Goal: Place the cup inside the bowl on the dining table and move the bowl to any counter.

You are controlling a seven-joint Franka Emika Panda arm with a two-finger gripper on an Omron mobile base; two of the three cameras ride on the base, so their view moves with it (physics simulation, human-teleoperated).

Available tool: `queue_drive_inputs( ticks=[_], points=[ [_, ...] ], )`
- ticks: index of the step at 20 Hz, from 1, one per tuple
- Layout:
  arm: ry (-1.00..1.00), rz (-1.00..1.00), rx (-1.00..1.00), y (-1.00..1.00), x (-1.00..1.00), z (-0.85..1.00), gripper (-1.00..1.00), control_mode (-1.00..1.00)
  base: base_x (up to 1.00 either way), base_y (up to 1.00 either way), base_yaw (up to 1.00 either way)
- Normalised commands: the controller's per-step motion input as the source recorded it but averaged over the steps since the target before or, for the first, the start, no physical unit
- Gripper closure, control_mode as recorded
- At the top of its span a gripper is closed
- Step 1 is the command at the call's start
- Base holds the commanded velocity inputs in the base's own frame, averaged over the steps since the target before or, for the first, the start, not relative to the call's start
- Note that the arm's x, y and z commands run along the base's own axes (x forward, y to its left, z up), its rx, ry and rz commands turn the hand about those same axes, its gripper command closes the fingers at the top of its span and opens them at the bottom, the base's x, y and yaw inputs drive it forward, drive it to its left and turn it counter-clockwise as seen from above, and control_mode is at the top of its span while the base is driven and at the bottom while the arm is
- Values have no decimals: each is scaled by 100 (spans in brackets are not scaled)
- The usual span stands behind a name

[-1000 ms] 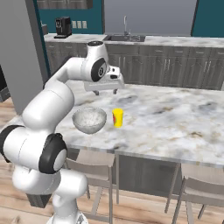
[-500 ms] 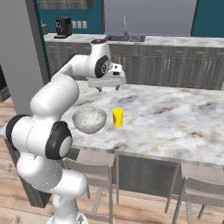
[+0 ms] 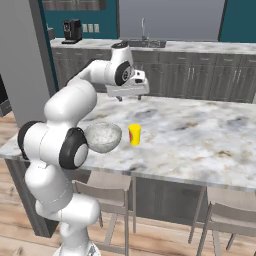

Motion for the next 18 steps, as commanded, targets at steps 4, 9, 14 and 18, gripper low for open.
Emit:
queue_drive_inputs(
  ticks=[4, 9, 14, 18],
  points=[
    [0, 0, 0, -7, 15, 0, -100, -100, 0, 0, 0],
    [0, 0, 0, -9, 8, -6, -100, -100, 0, 0, 0],
    [0, 0, 0, -4, 9, -15, -100, -100, 0, 0, 0],
    [0, 0, 0, 0, 14, -17, -100, -100, 0, 0, 0]
  ],
)
